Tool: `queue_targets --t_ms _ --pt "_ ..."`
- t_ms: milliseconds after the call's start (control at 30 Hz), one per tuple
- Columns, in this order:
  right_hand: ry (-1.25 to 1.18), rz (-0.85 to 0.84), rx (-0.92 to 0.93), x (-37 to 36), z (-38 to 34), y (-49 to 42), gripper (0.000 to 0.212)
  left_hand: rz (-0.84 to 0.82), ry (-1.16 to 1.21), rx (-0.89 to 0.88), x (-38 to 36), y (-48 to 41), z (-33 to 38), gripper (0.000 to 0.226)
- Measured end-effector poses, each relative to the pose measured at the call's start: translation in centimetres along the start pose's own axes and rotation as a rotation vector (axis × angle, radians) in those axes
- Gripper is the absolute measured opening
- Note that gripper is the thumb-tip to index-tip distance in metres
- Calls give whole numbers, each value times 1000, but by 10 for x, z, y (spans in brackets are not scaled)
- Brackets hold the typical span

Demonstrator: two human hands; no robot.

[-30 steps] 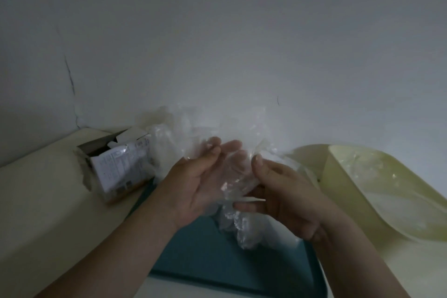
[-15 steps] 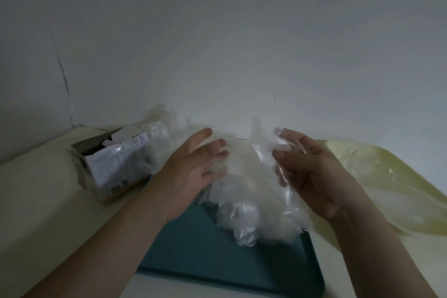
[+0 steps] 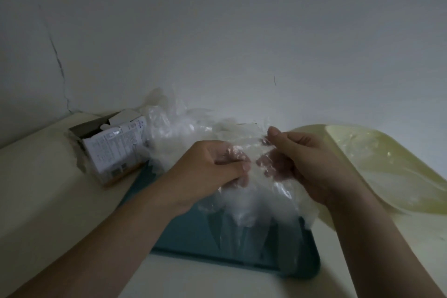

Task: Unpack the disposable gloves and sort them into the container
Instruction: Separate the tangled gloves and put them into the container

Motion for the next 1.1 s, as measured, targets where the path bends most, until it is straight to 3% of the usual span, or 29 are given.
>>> queue_targets --t_ms 67,167,233,333,400,467,533,700,767,900,1100 --pt "-15 -103 -70 4 1 0 52 16 65 7 1 -1 2 2" --pt "-7 -253 -96 3 4 -2 41 24 44 -4 -5 -1 0 2" --pt "62 -209 -41 3 7 -5 27 55 -147 -47 -13 -1 -6 5" --pt "226 -48 93 11 6 -9 19 46 -684 -281 -25 2 -14 7" --pt "375 20 143 21 1 -9 17 52 -696 -390 -28 3 -12 12" --pt "580 -14 140 30 -5 -6 16 147 -622 -436 -25 -2 -8 22" --pt "719 -92 112 32 -11 -2 15 227 -712 -410 -23 -12 -3 35" --pt "713 -192 73 33 -18 4 13 -1 -1002 -193 -44 -41 -11 79" --pt "742 -199 81 36 -18 5 14 50 -1080 -203 -50 -46 -21 69" --pt "749 -173 47 45 -19 2 14 110 -1132 -263 -42 -49 -34 21" --pt "631 -277 57 42 -20 4 13 330 -637 -201 -8 -48 -33 21"
Point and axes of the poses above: each hand's wrist, its own y-axis away from the middle knuckle, its own x-axis out of the back of the hand, z = x × y, the point moved 1 cm from there along -y, towards the middle knuckle, and after that the axes turned 15 degrees about -y, right-handed, at the moved point
